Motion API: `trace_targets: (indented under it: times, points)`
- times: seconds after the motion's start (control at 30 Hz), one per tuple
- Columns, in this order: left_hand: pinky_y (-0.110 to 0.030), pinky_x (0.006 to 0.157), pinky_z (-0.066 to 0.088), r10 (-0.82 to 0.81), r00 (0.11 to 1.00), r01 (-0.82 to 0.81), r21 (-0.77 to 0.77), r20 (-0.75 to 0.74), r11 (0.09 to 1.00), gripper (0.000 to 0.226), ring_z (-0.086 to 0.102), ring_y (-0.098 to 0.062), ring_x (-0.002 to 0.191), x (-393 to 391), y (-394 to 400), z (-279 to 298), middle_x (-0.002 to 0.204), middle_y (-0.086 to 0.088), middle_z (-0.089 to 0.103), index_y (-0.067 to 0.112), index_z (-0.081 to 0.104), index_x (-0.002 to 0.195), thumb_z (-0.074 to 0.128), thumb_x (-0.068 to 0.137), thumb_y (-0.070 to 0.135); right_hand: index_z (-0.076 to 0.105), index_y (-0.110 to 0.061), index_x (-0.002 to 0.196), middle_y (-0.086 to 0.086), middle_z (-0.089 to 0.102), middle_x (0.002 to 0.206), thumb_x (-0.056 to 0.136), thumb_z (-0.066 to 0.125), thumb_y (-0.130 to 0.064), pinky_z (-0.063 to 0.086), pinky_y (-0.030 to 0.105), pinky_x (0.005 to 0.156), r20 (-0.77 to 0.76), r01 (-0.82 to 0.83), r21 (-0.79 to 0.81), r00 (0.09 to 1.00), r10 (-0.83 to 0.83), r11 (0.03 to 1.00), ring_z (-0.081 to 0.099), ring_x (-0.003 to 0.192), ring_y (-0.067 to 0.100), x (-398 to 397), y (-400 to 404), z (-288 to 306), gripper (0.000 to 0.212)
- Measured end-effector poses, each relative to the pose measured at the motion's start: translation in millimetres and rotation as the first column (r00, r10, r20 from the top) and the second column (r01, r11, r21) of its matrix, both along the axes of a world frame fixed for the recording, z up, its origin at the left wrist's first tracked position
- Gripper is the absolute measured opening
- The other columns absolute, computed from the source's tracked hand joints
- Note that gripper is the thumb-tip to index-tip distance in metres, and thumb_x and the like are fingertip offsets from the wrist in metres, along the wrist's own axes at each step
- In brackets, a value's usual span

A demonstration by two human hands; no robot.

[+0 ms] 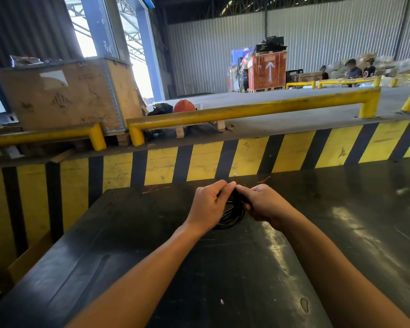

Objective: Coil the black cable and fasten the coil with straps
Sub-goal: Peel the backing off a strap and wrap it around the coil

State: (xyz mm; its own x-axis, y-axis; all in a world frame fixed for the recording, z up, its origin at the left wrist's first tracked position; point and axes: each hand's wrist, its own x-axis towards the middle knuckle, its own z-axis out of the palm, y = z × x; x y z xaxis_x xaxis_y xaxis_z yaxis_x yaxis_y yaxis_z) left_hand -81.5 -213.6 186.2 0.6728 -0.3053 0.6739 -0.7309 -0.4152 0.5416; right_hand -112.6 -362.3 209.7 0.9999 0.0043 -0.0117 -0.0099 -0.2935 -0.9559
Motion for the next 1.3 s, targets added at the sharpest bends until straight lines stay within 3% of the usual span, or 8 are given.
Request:
trace_targets:
  times: [0.17, 0.4, 0.53, 0.73, 0.9, 1.0, 1.13, 1.3]
  points:
    - [-0.026, 0.051, 0.047, 0.085, 0.996, -0.085, 0.016, 0.001, 0.996, 0.034, 0.058, -0.017, 0.057, -1, 1, -11, 0.06, -0.004, 0.062, 0.007, 0.065, 0.071, 0.051, 0.096, 0.026, 0.055, -0.014, 0.061, -0.001, 0.045, 0.049, 0.092, 0.047, -0.047, 0.027, 0.022, 0.04, -0.088, -0.04, 0.137, 0.995, 0.052, 0.99, 0.036, 0.038, 0.009, 0, 2, -20, 0.046]
    - [-0.022, 0.049, 0.039, 0.21, 0.973, -0.213, -0.028, -0.097, 0.977, 0.038, 0.052, -0.013, 0.048, 7, 5, -14, 0.054, -0.005, 0.06, 0.004, 0.065, 0.063, 0.054, 0.094, 0.023, 0.06, -0.011, 0.108, 0.006, 0.071, 0.083, 0.094, 0.053, -0.024, 0.048, 0.021, 0.056, 0.149, -0.134, 0.13, 0.982, 0.114, 0.982, 0.059, 0.055, 0.005, -14, 2, -19, 0.02]
    - [-0.02, 0.048, 0.036, 0.243, 0.962, -0.25, -0.04, -0.124, 0.967, 0.039, 0.047, -0.007, 0.046, 10, 3, -13, 0.053, -0.007, 0.059, 0.004, 0.064, 0.061, 0.055, 0.094, 0.022, 0.057, -0.014, 0.115, 0.007, 0.07, 0.097, 0.083, 0.066, -0.008, 0.057, 0.027, 0.074, 0.171, -0.199, 0.062, 0.968, 0.186, 0.978, 0.068, 0.084, 0.013, -17, -4, -19, 0.034]
    - [-0.022, 0.048, 0.038, 0.158, 0.982, -0.161, -0.025, -0.106, 0.987, 0.04, 0.049, -0.011, 0.047, 4, 0, -11, 0.054, -0.009, 0.059, 0.003, 0.064, 0.063, 0.053, 0.095, 0.024, 0.068, -0.016, 0.089, -0.003, 0.066, 0.07, 0.087, 0.064, -0.02, 0.051, 0.016, 0.054, 0.392, 0.022, -0.176, 0.919, 0.05, 0.984, 0.06, 0.057, 0.003, -10, 1, -21, 0.006]
    - [-0.031, 0.048, 0.041, 0.049, 0.993, -0.056, -0.063, -0.103, 0.996, 0.046, 0.052, -0.026, 0.05, 0, 1, -12, 0.054, -0.017, 0.058, -0.001, 0.062, 0.064, 0.049, 0.096, 0.029, 0.062, -0.015, 0.071, -0.003, 0.059, 0.068, 0.08, 0.071, -0.027, 0.041, 0.017, 0.054, 0.566, 0.184, -0.182, 0.823, -0.05, 0.966, 0.05, 0.059, 0.008, -3, -2, -34, 0.018]
    - [-0.041, 0.053, 0.049, -0.001, 0.983, -0.013, -0.076, -0.183, 0.997, 0.047, 0.057, -0.03, 0.054, 0, 3, -22, 0.059, -0.02, 0.06, -0.002, 0.062, 0.067, 0.047, 0.097, 0.032, 0.062, -0.013, 0.072, 0.003, 0.062, 0.075, 0.082, 0.07, -0.026, 0.046, 0.031, 0.061, 0.515, 0.113, -0.105, 0.856, -0.043, 0.988, 0.054, 0.065, 0.014, -2, -1, -53, 0.017]
    - [-0.036, 0.058, 0.049, -0.047, 0.924, 0.015, -0.087, -0.379, 0.996, 0.049, 0.059, -0.026, 0.059, -7, 6, -36, 0.067, -0.019, 0.064, 0.0, 0.065, 0.073, 0.046, 0.096, 0.039, 0.059, -0.014, 0.072, -0.006, 0.056, 0.062, 0.08, 0.072, -0.021, 0.041, 0.023, 0.054, 0.484, 0.107, -0.024, 0.871, -0.082, 0.994, 0.047, 0.055, 0.002, -4, 2, -76, 0.017]
    - [-0.026, 0.069, 0.054, -0.163, 0.7, 0.072, -0.158, -0.695, 0.985, 0.016, 0.064, -0.013, 0.074, -26, 10, -72, 0.087, -0.006, 0.069, 0.02, 0.065, 0.1, 0.065, 0.087, 0.027, 0.056, -0.022, 0.088, -0.006, 0.057, 0.059, 0.08, 0.072, -0.013, 0.041, 0.015, 0.055, 0.463, 0.169, 0.087, 0.866, -0.19, 0.982, 0.052, 0.054, 0.001, -12, -3, -104, 0.02]
